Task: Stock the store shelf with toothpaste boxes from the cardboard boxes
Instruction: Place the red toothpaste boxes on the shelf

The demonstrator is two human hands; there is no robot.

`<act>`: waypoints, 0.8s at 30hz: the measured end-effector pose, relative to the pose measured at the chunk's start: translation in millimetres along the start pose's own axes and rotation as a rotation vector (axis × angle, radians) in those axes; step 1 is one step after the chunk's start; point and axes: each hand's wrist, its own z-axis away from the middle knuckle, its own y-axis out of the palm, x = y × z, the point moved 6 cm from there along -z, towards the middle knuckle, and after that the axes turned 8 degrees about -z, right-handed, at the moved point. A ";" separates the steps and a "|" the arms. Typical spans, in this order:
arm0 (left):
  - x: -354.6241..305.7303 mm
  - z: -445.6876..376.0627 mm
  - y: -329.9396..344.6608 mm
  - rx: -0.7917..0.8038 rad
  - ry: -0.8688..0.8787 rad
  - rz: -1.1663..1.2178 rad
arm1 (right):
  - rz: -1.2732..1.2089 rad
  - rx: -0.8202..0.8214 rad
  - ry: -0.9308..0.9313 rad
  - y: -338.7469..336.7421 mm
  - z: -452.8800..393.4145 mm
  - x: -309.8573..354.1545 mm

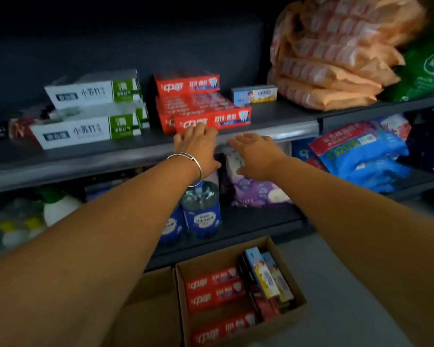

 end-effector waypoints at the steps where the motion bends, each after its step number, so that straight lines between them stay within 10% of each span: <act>1: -4.4 9.3 6.6 0.014 0.006 0.006 | -0.017 0.019 -0.001 8.9 8.2 1.6; 24: -25.3 162.6 288.9 0.566 -0.020 0.026 | -0.210 0.475 -0.059 320.0 74.9 38.1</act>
